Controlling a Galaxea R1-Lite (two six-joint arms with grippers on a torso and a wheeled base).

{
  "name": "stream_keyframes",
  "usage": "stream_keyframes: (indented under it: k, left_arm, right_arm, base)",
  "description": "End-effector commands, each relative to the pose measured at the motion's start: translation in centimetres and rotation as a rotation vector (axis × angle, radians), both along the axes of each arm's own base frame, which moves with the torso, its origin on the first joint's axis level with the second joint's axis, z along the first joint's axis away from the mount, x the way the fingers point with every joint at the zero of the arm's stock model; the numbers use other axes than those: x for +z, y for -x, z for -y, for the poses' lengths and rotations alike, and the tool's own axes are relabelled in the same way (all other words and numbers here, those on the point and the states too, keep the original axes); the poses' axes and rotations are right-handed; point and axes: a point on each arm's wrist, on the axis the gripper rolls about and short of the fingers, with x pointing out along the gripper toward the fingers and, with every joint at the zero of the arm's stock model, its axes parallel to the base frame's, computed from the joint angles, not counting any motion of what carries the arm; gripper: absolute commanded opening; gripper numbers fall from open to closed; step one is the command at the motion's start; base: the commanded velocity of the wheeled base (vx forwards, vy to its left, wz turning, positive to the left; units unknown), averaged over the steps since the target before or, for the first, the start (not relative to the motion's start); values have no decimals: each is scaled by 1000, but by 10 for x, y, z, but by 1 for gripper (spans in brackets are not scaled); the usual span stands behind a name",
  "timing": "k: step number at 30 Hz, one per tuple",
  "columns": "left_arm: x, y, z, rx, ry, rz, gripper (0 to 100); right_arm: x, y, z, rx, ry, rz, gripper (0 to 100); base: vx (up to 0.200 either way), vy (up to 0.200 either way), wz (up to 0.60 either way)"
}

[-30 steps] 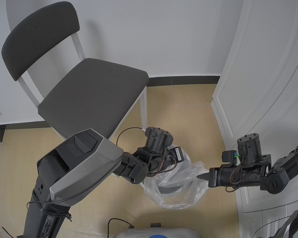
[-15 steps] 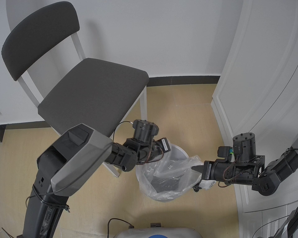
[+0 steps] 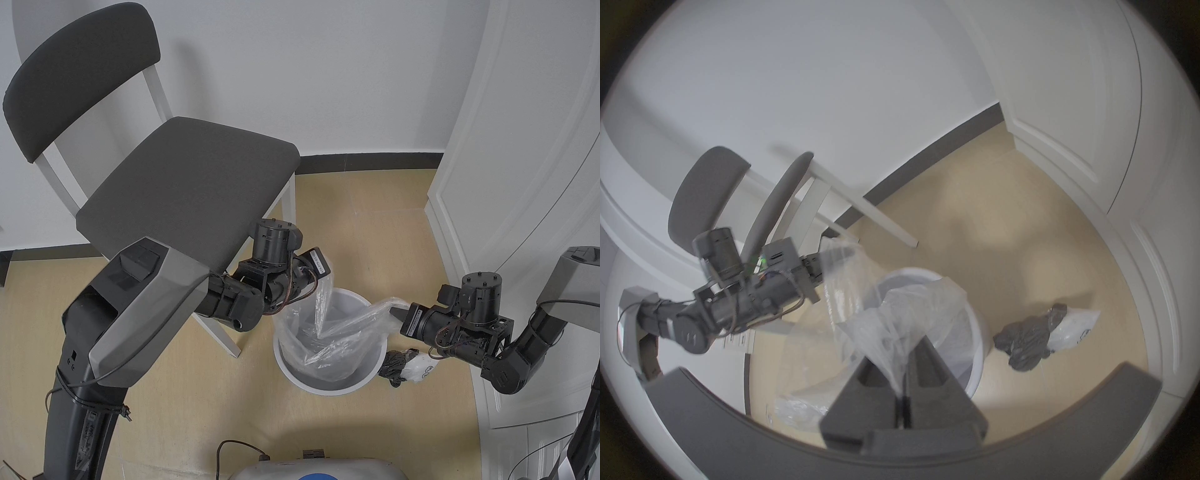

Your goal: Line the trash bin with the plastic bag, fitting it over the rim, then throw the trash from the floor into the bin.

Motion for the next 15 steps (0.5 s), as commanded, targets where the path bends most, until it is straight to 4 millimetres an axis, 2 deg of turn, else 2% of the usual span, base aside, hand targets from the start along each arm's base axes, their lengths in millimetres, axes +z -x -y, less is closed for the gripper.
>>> stream_keyframes:
  k: [1, 8, 15]
  left_arm:
    - [-1, 8, 15, -6, 4, 19, 0]
    - [-5, 24, 31, -31, -11, 5, 0]
    - [-16, 43, 32, -36, -36, -13, 0]
  right_arm:
    - [-20, -13, 13, -48, 4, -12, 0]
    - [-31, -14, 15, -51, 2, -6, 0]
    - [-31, -7, 14, -35, 10, -14, 0]
  base:
    - [0, 0, 0]
    - [0, 0, 0]
    - [0, 0, 0]
